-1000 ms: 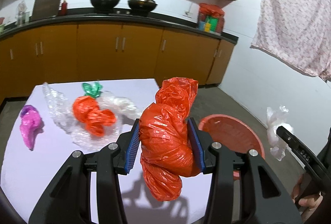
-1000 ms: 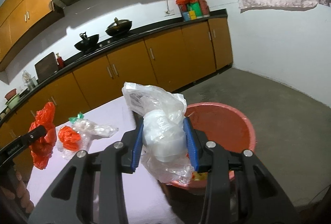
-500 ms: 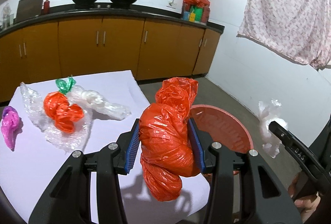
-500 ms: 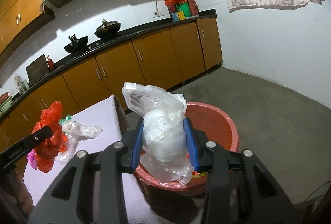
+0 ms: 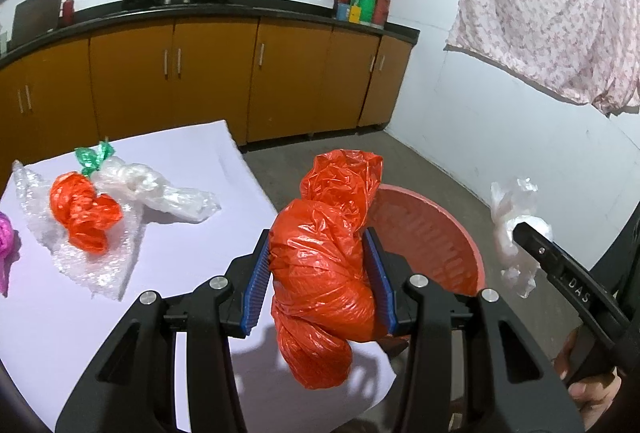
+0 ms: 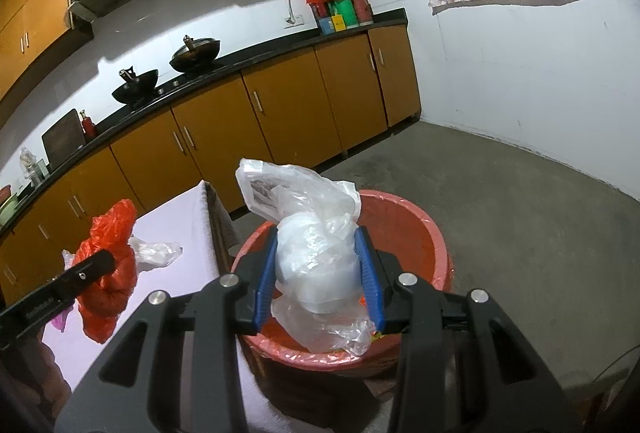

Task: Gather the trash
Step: 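Carry the red bag and white bag over the wastebasket with both tools, then open both tools to drop the bags into the wastebasket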

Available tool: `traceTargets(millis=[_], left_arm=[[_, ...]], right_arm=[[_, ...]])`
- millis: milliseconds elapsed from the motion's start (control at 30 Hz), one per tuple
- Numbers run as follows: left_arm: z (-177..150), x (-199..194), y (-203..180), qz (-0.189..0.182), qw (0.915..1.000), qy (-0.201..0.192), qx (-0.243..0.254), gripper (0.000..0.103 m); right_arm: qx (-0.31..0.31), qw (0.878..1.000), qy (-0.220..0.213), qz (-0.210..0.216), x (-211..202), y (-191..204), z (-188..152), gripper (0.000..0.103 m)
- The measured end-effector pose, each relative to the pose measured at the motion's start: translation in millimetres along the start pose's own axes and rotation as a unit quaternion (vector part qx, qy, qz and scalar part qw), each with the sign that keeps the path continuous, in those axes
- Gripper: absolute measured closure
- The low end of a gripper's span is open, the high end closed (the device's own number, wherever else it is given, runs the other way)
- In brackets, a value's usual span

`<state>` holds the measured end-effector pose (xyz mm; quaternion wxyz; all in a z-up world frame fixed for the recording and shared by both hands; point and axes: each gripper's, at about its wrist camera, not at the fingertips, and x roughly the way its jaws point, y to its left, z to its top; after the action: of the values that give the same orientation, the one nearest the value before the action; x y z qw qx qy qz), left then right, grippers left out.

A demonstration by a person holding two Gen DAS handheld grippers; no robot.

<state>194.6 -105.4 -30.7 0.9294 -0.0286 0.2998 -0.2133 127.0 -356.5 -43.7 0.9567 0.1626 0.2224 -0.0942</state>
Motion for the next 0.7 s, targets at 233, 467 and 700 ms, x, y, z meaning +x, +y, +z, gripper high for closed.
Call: traceTargets(millis=[233,467,700], left_arm=[[5,27,-14,-0.016,0.9997,0.016,0.004,0.057],[5,56,-33,-0.032,0.9987,0.036,0.018,0.057],[8,82,-47,-0.045,0.9971,0.054,0.030,0.057]], right_arm=[[0.001,1.000,-0.007,-0.002,13,-4,11,0.065],[0.008,1.000,-0.001,-0.007,36,-13,20,0.065],[0.017,1.000,0.003,-0.009,52,-21,29,0.065]])
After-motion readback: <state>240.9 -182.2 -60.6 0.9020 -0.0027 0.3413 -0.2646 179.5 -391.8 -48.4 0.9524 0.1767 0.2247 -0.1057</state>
